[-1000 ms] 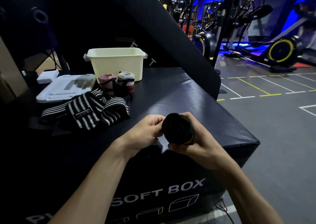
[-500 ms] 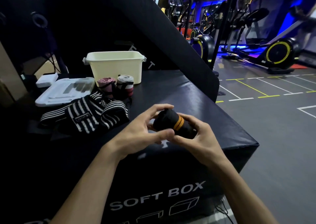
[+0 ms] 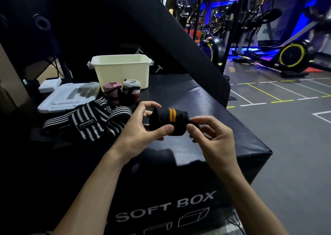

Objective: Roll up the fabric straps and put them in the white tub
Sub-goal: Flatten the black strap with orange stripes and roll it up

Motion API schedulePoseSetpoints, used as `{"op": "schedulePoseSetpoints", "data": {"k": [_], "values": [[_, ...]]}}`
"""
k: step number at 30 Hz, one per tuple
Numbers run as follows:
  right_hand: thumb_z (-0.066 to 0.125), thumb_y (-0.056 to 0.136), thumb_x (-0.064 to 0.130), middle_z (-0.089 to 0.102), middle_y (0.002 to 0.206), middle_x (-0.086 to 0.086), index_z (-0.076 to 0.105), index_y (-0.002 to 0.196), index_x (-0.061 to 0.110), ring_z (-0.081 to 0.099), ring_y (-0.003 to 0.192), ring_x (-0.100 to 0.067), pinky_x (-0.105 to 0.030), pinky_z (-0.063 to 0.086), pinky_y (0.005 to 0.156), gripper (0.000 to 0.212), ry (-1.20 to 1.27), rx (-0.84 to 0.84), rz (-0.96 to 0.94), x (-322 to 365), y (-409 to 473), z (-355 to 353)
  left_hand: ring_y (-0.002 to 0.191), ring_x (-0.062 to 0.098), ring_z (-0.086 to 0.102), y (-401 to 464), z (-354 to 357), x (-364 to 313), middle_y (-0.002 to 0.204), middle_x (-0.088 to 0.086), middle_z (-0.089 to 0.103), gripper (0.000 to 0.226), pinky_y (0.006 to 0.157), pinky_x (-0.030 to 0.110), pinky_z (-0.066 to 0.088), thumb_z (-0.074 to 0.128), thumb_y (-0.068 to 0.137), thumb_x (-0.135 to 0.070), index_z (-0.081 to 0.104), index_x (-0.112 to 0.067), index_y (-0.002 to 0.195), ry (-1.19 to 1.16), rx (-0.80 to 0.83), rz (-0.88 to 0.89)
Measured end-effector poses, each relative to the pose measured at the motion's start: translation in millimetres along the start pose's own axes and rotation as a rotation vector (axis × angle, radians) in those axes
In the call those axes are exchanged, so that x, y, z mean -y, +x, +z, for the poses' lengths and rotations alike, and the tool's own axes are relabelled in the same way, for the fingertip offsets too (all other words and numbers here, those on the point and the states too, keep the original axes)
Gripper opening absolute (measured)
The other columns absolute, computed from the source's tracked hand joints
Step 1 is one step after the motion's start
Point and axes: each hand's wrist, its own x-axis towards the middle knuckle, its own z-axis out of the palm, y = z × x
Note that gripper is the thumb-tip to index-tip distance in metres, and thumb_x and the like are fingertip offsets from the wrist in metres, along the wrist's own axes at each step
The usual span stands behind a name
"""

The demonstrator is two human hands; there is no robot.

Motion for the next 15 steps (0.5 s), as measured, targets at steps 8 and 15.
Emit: {"op": "schedulePoseSetpoints", "data": {"k": [8,15], "values": [[0.082,0.084,0.018,0.069,0.085,0.009,0.067,0.101,0.020,0.070,0.072,-0.011,-0.031,0.059,0.062,0.023,-0.246,-0.128,-0.077,-3.3,0.2,3.0,0.080,0.030,0.076,2.3,1.4,6.0,0.118,0.013,0.059,0.065,0.068,0.039,0.063,0.095,0.069,-0.033,0.055,-0.032,0.121,0.059,-0.019,0.036],[0.078,0.088,0.017,0.071,0.099,0.004,0.076,0.099,0.018,0.071,0.086,-0.014,-0.041,0.061,0.070,0.011,-0.192,-0.124,-0.038,-8.5,5.0,-1.6,0.084,0.029,0.075,3.1,-0.9,6.0,0.119,0.009,0.060,0.070,0.078,0.042,0.063,0.091,0.063,-0.043,0.053,-0.037,0.122,0.081,0.002,0.036]]}}
